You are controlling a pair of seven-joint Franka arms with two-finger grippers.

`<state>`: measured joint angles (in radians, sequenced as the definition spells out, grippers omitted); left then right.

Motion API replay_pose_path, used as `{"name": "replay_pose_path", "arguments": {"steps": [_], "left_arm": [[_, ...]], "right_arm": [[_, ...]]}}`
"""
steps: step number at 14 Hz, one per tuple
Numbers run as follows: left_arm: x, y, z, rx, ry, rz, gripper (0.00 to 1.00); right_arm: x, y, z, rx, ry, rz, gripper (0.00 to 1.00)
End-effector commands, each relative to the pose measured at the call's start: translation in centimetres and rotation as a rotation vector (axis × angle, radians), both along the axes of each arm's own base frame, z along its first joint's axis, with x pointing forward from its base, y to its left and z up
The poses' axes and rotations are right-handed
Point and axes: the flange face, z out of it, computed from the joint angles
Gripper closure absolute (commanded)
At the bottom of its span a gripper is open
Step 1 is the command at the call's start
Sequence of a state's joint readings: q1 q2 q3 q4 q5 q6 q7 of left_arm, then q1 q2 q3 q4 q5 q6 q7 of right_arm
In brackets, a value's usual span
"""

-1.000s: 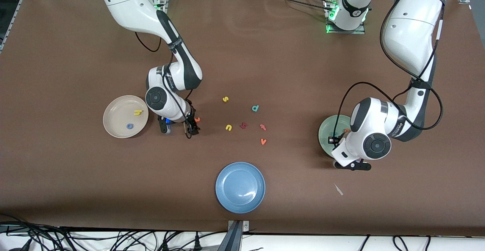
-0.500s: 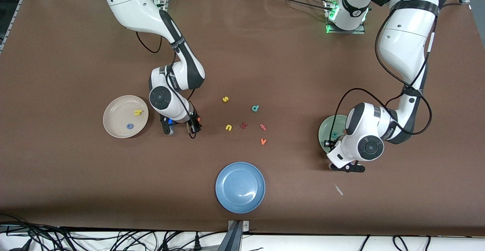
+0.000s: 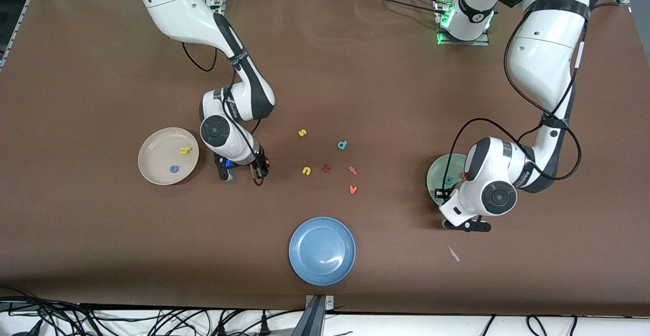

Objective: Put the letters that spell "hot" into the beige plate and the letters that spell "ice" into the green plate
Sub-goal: 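Drop the orange t on the beige plate while the left gripper drops l on green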

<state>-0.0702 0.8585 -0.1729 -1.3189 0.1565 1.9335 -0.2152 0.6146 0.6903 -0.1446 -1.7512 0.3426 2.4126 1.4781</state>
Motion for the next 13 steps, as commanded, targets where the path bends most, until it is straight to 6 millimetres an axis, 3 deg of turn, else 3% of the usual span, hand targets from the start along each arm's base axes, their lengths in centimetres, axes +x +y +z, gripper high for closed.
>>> {"name": "replay_pose_path", "arguments": {"steps": [1, 3, 6, 8, 10, 13], "left_arm": [[-0.6, -0.8, 7.2, 0.02, -0.011, -0.031, 0.0], [-0.9, -1.0, 12.7, 0.027, -0.055, -0.034, 0.0], [-2.4, -1.6, 21.0, 0.03, -0.105, -0.043, 0.0], [-3.9, -1.5, 24.6, 0.032, -0.092, -0.075, 0.0], [-4.8, -0.8, 27.8, 0.01, -0.111, -0.127, 0.0], [-7.9, 0.0, 32.2, -0.033, -0.145, -0.123, 0.0]], "right_arm": [[0.5, 0.4, -0.5, -0.016, -0.004, 0.019, 1.0], [1.2, 0.7, 0.8, -0.04, -0.013, 0.079, 1.0], [0.8, 0.1, 3.3, -0.175, 0.082, 0.402, 1.0], [1.3, -2.9, 6.2, -0.182, 0.13, 0.604, 1.0], [0.2, -5.7, 8.6, -0.149, 0.146, 0.766, 1.0], [-2.4, -12.0, 9.7, -0.116, 0.067, 0.915, 1.0]]}}
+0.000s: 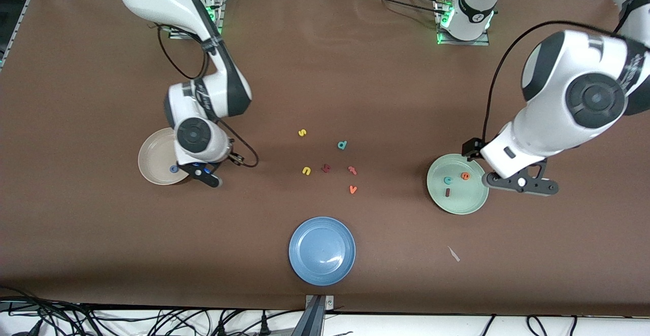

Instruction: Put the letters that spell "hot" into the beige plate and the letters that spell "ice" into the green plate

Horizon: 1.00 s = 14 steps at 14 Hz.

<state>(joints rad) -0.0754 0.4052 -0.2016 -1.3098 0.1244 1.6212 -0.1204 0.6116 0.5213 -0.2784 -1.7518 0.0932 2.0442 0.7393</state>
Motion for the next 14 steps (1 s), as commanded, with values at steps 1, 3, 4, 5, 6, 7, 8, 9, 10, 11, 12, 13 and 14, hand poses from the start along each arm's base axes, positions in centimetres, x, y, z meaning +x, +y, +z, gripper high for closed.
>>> {"name": "replay_pose_path", "arguments": {"steps": [1, 3, 4, 5, 6, 7, 8, 9, 10, 11, 12, 13, 14], "left_arm": [[-4.4, 1.5, 3.2, -0.024, -0.004, -0.013, 0.0], [-6.1, 4.7, 4.9, -0.081, -0.015, 0.06, 0.0], [-7.1, 6.0, 5.5, -0.114, -0.012, 0.088, 0.0], [-7.9, 7.1, 6.0, -0.12, -0.015, 0.075, 0.0], [-8.7, 7.6, 6.0, -0.12, -0.014, 0.045, 0.0], [-9.1, 8.7, 6.3, -0.12, -0.032, 0.043, 0.0], [-9.3, 9.4, 6.7, -0.12, -0.051, 0.036, 0.0], [-9.3, 10.1, 7.0, -0.109, -0.059, 0.025, 0.0], [-9.3, 11.0, 7.1, -0.106, -0.063, 0.029, 0.0], [-9.2, 12.0, 7.1, -0.105, -0.064, 0.038, 0.0], [-9.1, 12.2, 7.2, -0.104, -0.073, 0.044, 0.0], [-9.0, 12.2, 7.5, -0.087, -0.088, 0.039, 0.0], [-9.0, 12.4, 7.9, -0.059, -0.097, 0.036, 0.0]], "right_arm": [[-4.8, -6.2, 0.7, 0.074, -0.078, 0.193, 1.0], [-6.3, -10.7, -0.1, 0.093, -0.115, 0.291, 1.0], [-6.3, -12.3, 0.0, 0.097, -0.112, 0.332, 1.0], [-6.2, -13.6, 0.2, 0.099, -0.109, 0.354, 1.0], [-6.4, -14.5, 0.1, 0.101, -0.105, 0.378, 1.0], [-6.3, -15.2, 0.4, 0.104, -0.116, 0.405, 1.0], [-6.2, -15.7, 0.5, 0.106, -0.12, 0.44, 1.0], [-5.9, -16.2, 0.7, 0.111, -0.126, 0.48, 1.0], [-5.6, -16.3, 0.7, 0.11, -0.137, 0.51, 1.0], [-5.4, -16.4, 0.7, 0.105, -0.149, 0.515, 0.92], [-4.9, -16.9, 0.5, 0.1, -0.158, 0.503, 0.72], [-4.3, -16.9, 0.6, 0.1, -0.166, 0.49, 0.3], [-3.8, -17.0, 0.5, 0.111, -0.171, 0.46, 0.0]]}}
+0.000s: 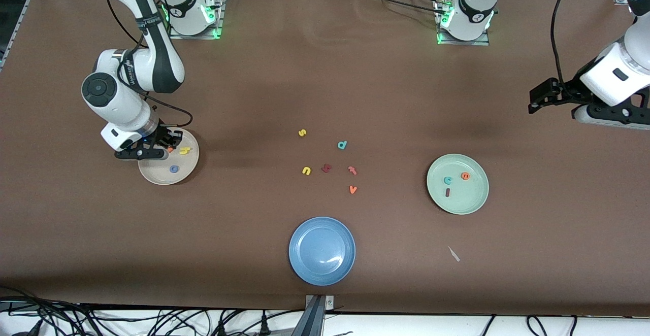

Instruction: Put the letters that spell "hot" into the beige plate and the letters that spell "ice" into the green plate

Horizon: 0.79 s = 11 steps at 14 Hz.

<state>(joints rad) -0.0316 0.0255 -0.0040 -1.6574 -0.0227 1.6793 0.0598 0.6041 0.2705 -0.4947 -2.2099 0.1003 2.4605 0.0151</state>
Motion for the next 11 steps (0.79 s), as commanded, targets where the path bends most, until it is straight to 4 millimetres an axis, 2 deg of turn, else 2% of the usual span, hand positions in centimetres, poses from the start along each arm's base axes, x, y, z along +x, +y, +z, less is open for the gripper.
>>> {"name": "replay_pose_path", "arguments": {"steps": [1, 4, 6, 9, 11], "left_arm": [[-0.6, 0.1, 0.9, 0.043, -0.033, -0.027, 0.0], [-0.9, 0.0, 1.4, 0.035, -0.036, -0.025, 0.0], [-0.9, -0.3, 1.5, 0.038, -0.037, -0.028, 0.0], [-1.0, -0.3, 1.6, 0.04, -0.033, -0.03, 0.0], [-0.7, -0.2, 1.1, 0.034, -0.024, -0.026, 0.0]], "right_arm": [[1.4, -0.1, 0.5, 0.057, -0.025, -0.058, 0.0], [3.2, 1.3, 2.2, 0.158, 0.038, -0.194, 0.0], [4.5, 2.3, 3.4, 0.161, 0.108, -0.323, 0.0], [5.9, 3.4, 4.3, 0.141, 0.143, -0.464, 0.0], [5.9, 3.7, 4.1, 0.136, 0.154, -0.49, 0.0]]}}
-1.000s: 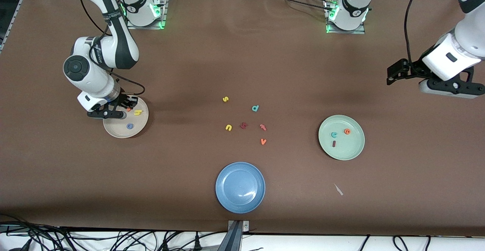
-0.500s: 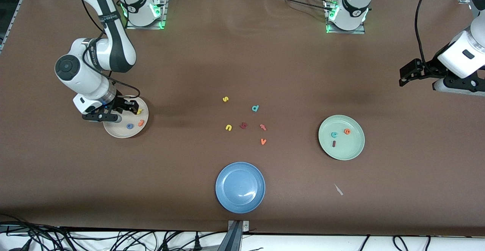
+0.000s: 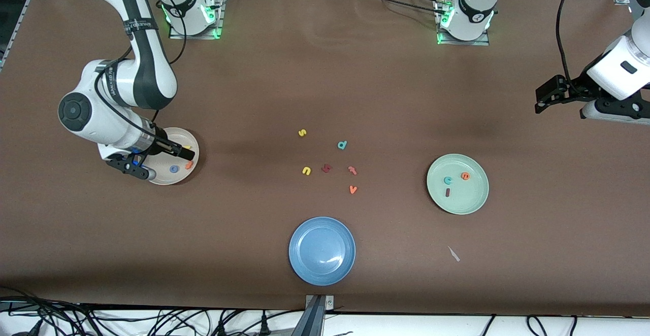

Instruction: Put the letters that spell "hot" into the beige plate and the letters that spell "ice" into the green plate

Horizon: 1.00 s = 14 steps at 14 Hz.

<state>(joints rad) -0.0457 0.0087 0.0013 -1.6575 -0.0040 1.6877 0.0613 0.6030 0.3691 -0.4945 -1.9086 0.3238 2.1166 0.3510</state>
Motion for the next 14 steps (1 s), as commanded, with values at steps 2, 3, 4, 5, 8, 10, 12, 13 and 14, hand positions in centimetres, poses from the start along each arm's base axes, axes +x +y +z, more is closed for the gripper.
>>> {"name": "replay_pose_path", "arguments": {"steps": [2, 3, 4, 5, 8, 10, 12, 13, 14], "left_arm": [[-0.2, 0.1, 0.7, 0.015, 0.012, -0.012, 0.0], [-0.2, -0.1, 0.7, 0.016, 0.019, -0.015, 0.0], [-0.2, -0.1, 0.9, 0.016, 0.018, -0.015, 0.0], [-0.3, 0.0, 1.0, 0.016, 0.024, -0.015, 0.0], [-0.3, 0.0, 0.9, 0.023, 0.034, -0.015, 0.0], [-0.3, -0.1, 0.9, 0.021, 0.034, -0.017, 0.0], [-0.3, -0.1, 0.9, 0.02, 0.035, -0.015, 0.0], [-0.4, -0.1, 1.0, 0.019, 0.033, -0.017, 0.0], [-0.4, -0.1, 1.0, 0.019, 0.033, -0.017, 0.0]], "right_arm": [[0.6, 0.2, -0.2, 0.009, 0.035, -0.034, 0.0], [0.5, 0.4, 0.1, 0.011, 0.044, -0.031, 0.0], [0.5, 0.4, 0.4, 0.013, 0.053, -0.025, 0.0], [0.7, 0.1, 1.2, 0.013, 0.049, -0.022, 0.0], [0.7, -1.5, 2.1, 0.047, 0.059, -0.005, 0.0], [0.8, -2.5, 2.6, -0.005, 0.053, 0.058, 0.0], [0.4, -3.9, 5.3, 0.026, 0.033, 0.094, 0.0], [-0.1, -5.1, 7.1, 0.009, 0.03, 0.183, 0.0], [-0.6, -5.5, 9.4, 0.003, 0.005, 0.265, 0.0]]}}
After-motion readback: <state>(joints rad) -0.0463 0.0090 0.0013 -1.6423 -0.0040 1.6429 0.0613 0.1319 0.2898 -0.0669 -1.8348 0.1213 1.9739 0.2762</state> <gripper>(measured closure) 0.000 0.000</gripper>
